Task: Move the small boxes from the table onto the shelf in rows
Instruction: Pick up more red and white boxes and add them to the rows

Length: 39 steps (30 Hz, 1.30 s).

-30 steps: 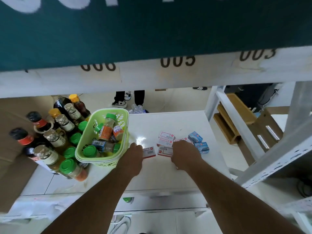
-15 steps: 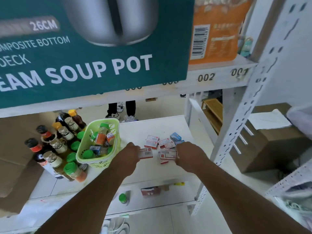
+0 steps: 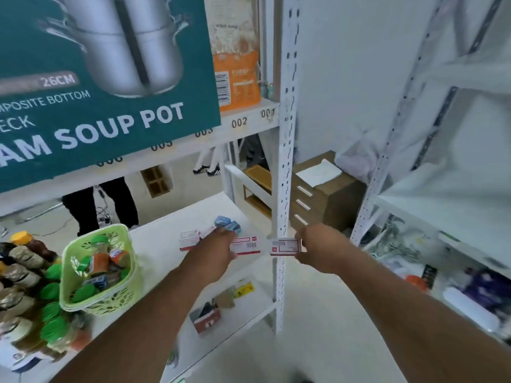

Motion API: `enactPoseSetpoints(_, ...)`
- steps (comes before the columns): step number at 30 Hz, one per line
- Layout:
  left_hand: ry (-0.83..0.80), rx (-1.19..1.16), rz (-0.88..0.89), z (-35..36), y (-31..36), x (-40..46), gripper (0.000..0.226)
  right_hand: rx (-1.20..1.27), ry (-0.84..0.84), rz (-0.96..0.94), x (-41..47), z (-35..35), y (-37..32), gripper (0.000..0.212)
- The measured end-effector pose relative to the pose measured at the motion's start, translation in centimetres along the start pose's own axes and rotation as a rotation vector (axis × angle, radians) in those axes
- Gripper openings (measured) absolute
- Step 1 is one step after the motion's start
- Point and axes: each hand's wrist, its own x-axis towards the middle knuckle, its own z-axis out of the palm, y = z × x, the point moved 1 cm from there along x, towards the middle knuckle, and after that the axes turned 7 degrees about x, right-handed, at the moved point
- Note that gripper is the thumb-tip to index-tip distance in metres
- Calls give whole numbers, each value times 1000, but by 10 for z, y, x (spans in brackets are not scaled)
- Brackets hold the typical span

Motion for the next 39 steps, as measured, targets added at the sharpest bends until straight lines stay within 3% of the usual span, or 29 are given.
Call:
enactPoseSetpoints(15,82,39,466,-36,246,22,37,-25,193,436,-180,-96,156,18)
enactPoseSetpoints(18,71,7,570,-44,303,34,33,-48,246,500,-212,-120,199,26)
enactPoseSetpoints(28,151,107,802,-87,467,72,42,-155,376,555,-288,-201,317,35)
enactPoseSetpoints(32,185,137,845,-109,505,102,40,-170,404,565,-295,-238,345,21)
enactPoseSetpoints(39,264,123,869,-145,548,171,43,-222,437,581,-267,-300,380,20)
